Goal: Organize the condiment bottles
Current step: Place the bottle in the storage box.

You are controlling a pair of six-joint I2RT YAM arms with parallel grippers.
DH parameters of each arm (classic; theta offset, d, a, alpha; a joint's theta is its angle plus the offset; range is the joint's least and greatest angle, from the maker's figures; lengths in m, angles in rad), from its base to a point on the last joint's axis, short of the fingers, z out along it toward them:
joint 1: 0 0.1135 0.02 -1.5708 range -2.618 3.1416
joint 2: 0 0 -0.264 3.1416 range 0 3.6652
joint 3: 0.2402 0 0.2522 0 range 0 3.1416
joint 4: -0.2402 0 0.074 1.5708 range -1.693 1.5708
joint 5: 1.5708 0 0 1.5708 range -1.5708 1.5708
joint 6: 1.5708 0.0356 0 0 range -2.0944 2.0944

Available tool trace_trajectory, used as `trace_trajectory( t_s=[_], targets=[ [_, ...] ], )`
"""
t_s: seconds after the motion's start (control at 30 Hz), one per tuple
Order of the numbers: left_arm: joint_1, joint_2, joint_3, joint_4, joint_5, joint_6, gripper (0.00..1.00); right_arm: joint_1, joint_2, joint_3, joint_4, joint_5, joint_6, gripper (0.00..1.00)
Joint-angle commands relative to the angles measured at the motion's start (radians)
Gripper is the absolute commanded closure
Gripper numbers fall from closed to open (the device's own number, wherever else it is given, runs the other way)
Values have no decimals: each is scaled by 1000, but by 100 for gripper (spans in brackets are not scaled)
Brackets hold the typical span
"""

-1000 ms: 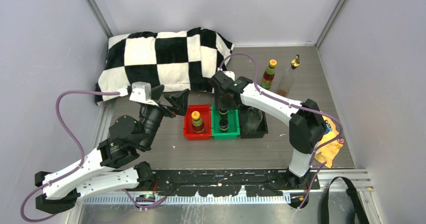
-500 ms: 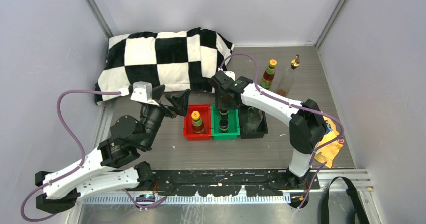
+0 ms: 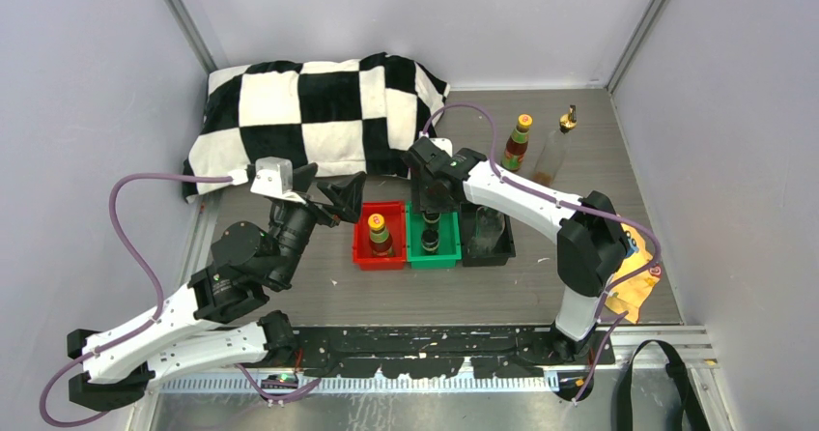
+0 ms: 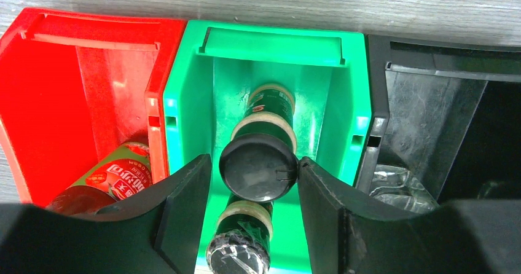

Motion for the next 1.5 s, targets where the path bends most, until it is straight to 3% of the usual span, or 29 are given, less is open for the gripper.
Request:
trace_trajectory(
  t_s=[0.0,0.73,0.97,1.13,1.33,1.47],
  targets=[
    [-3,-9,13,30,-1,-2,0,-4,-48,2,12,3,-1,39],
    [-3,0,45,4,5,-7,0,-3,-94,67,-13,32,-20,38],
    [-4,21,119,-65,-1,2,0,-2,-77,217,-61,33,-72,38],
    [-3,86,228,-116,18,46,0,-10,-45,447,-145,57,-134,37],
    [-4,225,424,-151,104,160,0,-100,-33,720,-249,57,-175,36],
    [-2,341,517,-160,178,253,0,-171,-86,750,-244,61,-178,36]
  ],
)
